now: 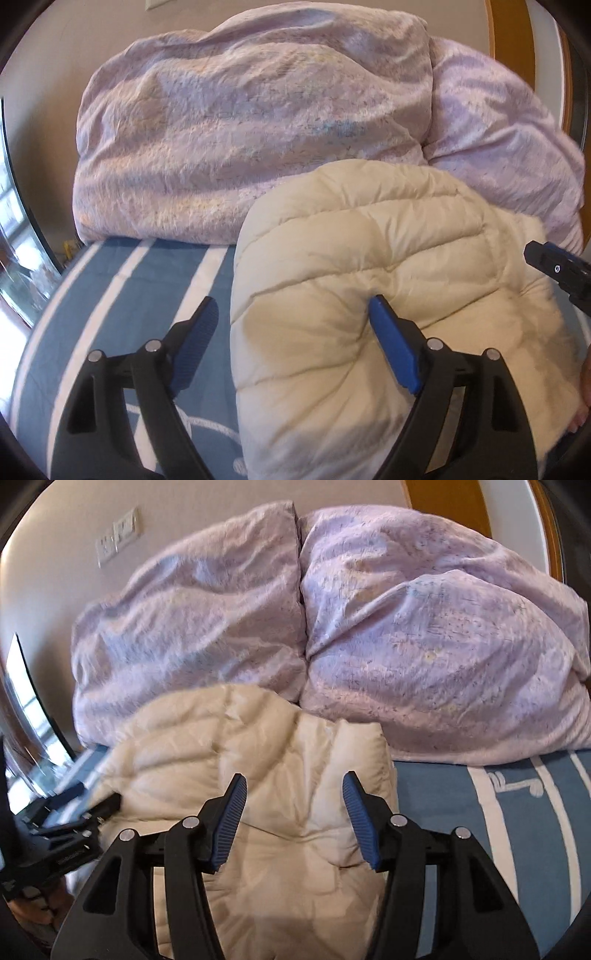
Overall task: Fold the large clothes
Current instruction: 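Open the right tool and press it onto the jacket beside the left tool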
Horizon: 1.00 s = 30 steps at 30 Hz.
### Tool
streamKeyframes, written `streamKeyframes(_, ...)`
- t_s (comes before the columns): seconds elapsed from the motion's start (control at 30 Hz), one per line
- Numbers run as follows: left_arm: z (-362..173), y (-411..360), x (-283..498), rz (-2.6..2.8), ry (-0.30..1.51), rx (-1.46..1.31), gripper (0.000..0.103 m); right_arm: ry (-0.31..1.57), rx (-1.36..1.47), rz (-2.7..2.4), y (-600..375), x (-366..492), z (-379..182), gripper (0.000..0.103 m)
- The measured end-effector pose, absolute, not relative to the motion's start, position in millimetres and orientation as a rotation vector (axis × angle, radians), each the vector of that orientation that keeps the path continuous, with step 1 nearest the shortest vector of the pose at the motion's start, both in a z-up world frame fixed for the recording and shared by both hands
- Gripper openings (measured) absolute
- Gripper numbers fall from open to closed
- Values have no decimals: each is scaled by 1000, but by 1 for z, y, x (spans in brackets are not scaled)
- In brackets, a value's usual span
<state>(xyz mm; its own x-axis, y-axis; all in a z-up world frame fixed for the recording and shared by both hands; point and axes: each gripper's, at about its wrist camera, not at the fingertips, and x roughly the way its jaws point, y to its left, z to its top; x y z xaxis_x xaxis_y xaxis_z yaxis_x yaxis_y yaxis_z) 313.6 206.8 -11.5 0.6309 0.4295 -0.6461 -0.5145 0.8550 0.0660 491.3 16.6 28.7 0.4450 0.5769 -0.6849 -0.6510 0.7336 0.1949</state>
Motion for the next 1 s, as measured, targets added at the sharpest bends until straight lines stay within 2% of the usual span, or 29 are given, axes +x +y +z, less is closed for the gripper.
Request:
streamKeyframes(0.13, -24, 207, 320, 526, 700, -116, 88, 839, -220, 723, 22, 491, -6, 55)
streamKeyframes(0.23, -29, 211, 326, 501, 703, -146, 88, 862, -172, 725, 14, 494, -17, 55)
streamKeyframes(0.53, -47, 211, 337, 471, 704, -147, 89, 928, -133, 720, 10, 501, -35, 55)
streamKeyframes(1.0, -60, 224, 349, 492, 782, -183, 97, 977, -138, 704, 20, 507, -44, 55)
